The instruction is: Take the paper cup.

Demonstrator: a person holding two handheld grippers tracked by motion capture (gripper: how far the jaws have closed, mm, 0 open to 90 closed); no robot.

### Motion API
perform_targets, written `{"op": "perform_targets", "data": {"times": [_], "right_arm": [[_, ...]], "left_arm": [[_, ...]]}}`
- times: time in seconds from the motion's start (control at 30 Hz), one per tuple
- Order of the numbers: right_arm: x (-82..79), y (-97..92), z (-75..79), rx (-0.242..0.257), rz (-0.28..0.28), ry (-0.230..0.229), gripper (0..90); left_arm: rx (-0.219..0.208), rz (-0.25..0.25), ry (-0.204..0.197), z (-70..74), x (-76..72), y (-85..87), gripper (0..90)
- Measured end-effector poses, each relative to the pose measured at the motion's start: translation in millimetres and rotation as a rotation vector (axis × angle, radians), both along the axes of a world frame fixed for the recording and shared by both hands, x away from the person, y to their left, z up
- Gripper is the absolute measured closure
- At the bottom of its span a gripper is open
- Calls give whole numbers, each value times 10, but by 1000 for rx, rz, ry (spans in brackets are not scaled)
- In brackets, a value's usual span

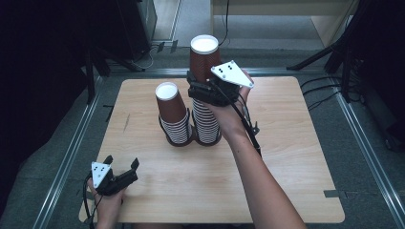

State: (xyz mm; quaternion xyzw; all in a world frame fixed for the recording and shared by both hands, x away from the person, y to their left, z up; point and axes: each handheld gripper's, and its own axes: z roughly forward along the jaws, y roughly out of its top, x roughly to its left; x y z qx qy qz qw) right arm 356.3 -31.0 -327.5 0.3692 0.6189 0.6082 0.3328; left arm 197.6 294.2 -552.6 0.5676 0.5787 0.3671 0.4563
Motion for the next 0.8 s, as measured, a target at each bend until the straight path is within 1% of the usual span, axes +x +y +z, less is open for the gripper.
{"op": "perform_targets", "data": {"times": [0.1, 0.13, 0.17, 0.57, 0.67, 0.73, 0.8], "right_arm": [[10, 22, 20, 1, -7, 0, 103], [16, 28, 30, -8, -18, -4, 111], [20, 32, 41, -5, -17, 6, 116], [27, 35, 64, -8, -21, 9, 122], [16, 24, 97, 7, -18, -7, 133], [-1, 8, 137, 31, -15, -30, 135], [-9, 4, 181, 33, -17, -35, 135]], "left_arm": [[0, -2, 1, 0, 1, 0, 24], [0, -4, 1, 0, 2, 0, 24], [0, -5, 1, 0, 3, 0, 24], [-1, -9, 2, 2, 9, -1, 24], [0, -9, 2, 2, 10, -2, 24], [1, -9, 2, 1, 10, -5, 25], [3, -9, 3, 2, 12, -6, 25]]}}
